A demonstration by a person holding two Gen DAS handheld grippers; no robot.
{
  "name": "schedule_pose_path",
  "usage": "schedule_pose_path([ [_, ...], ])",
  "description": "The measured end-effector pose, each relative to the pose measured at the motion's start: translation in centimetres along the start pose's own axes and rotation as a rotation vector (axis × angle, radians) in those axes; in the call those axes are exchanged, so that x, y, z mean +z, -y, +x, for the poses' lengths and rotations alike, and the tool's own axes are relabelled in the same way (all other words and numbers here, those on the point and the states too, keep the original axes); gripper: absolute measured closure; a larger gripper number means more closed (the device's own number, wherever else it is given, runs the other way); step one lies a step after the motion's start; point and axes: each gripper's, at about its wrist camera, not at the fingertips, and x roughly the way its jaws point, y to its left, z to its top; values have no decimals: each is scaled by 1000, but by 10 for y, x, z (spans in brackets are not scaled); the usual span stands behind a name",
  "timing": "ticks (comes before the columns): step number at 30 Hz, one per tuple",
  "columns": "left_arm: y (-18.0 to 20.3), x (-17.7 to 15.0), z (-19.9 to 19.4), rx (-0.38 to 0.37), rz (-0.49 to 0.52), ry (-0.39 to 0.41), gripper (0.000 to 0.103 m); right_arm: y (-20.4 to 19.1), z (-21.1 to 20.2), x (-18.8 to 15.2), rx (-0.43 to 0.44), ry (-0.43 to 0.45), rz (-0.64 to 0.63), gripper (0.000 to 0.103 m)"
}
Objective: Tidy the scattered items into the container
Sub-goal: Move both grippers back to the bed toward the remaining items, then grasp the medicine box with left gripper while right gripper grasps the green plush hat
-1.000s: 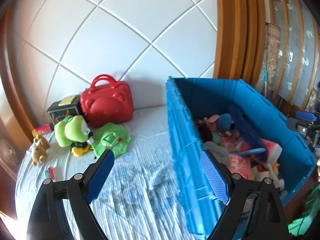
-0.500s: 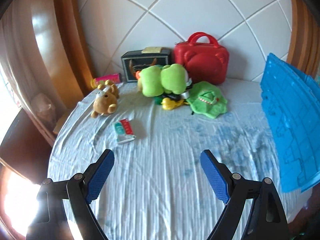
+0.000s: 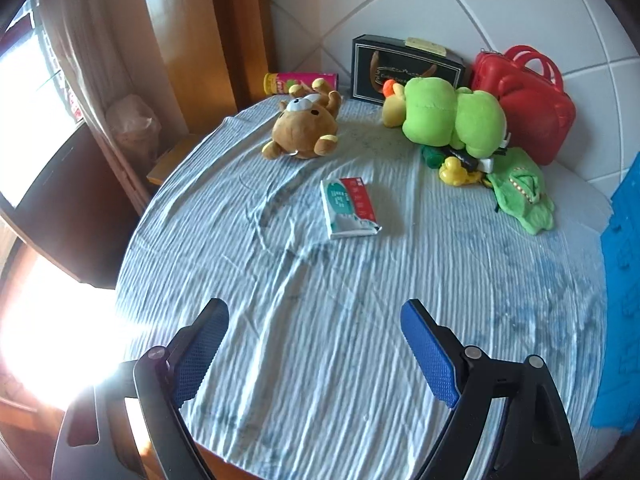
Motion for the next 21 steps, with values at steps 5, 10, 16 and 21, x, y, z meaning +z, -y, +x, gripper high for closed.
schedule_pose_path([
  [5,8,11,49,8,3,-88,14,4,82,-10,11,-150,32,0],
  [10,14,32,102,3,10,-155,14,5,156,-17,-16,-274,60,0],
  [16,27,66,170,13,-5,-207,14,6,235,5,-53,-341,61,0],
  [21,42,91,221,26,8,-228,14,9,292,46,-107,-345,36,0],
])
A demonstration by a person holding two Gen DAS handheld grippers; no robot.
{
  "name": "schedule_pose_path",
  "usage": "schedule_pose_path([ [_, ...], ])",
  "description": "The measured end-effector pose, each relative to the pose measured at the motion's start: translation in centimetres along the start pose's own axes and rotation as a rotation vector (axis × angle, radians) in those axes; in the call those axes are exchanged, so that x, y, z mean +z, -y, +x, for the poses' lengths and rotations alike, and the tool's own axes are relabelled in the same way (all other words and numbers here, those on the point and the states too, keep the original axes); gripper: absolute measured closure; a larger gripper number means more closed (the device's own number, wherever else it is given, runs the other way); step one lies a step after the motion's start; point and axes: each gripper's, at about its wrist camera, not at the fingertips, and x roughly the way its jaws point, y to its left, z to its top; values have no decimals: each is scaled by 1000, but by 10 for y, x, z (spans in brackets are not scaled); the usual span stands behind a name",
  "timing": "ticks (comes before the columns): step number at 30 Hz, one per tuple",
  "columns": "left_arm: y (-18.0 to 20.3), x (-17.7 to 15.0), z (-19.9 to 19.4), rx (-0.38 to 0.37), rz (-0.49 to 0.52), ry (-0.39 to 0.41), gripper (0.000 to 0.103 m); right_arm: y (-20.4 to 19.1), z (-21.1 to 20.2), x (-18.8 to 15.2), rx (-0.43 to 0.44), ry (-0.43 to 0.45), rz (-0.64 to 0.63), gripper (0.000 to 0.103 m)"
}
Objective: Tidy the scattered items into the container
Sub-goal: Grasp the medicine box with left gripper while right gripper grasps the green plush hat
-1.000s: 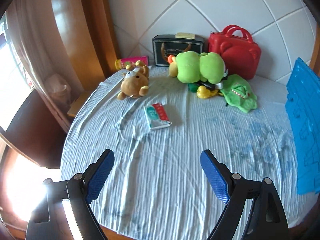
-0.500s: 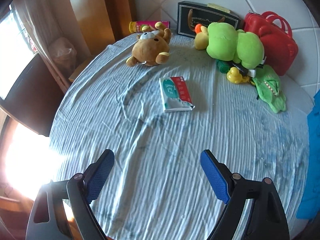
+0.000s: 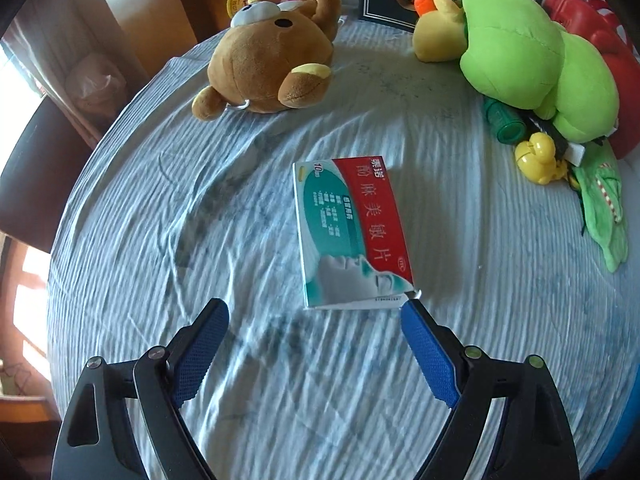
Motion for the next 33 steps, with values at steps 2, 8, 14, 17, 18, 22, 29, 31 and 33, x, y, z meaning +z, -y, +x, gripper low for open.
schedule_pose_path([
  [2,7,11,14,4,10,-6,14,-3,17,22,-19,6,-11,0],
  [8,27,33,49,7,25,-42,12,0,60,72,-54,6,-12,0],
  [14,32,40,50,-19,-5,-11,10,5,94,88,-87,-25,11,0],
  [17,36,37,46,-26,8,5,15,5,104,90,-76,-33,14,0],
  [18,37,36,44,-32,16,11,17,5,106,90,-74,-37,11,0],
  [22,46,31,35,-52,47,22,31,7,114,94,-72,-44,16,0],
  [29,56,30,28,-45,61,33,31,13,115,95,-60,-57,12,0],
  [31,59,30,27,-45,60,33,31,15,115,95,-59,-67,15,0],
  [33,63,31,25,-53,66,32,31,15,111,93,-73,-63,16,0],
])
